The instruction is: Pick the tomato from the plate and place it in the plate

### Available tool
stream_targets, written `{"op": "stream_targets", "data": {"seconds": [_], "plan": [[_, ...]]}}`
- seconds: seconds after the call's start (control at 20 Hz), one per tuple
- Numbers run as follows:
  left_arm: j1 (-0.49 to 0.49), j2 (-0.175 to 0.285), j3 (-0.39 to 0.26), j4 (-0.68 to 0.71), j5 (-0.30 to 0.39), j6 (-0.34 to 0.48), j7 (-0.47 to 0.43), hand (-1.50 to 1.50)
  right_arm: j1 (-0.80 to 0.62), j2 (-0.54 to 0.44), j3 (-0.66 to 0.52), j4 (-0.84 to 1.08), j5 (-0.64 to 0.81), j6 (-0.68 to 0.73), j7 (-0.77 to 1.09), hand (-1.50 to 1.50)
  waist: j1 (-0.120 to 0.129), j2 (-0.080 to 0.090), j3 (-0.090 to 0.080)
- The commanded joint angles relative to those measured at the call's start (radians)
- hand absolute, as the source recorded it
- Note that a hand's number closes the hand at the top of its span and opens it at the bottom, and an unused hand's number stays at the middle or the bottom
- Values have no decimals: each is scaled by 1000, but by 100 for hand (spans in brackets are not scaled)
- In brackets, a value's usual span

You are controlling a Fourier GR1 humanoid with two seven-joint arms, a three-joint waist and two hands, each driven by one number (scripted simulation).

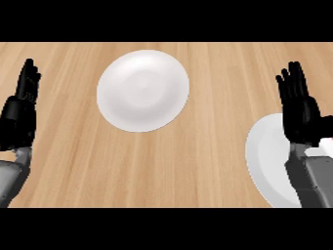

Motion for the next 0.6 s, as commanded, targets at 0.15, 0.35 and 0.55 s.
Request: {"op": "stream_targets", "data": {"seconds": [0.15, 0.35, 0.55], "plan": [[171, 56, -4, 37, -27, -43, -29, 0, 73, -24, -177, -177, -346, 190, 115, -150, -51, -52, 3], [262, 70, -41, 43, -14, -100, -10, 0, 196, -170, -281, -201, -160, 9, 68, -150, -71, -51, 0], [356, 75, -33, -10, -4, -114, -73, 0, 367, -6, -339, -437, -212, -84, -32, -150, -60, -53, 2]]}}
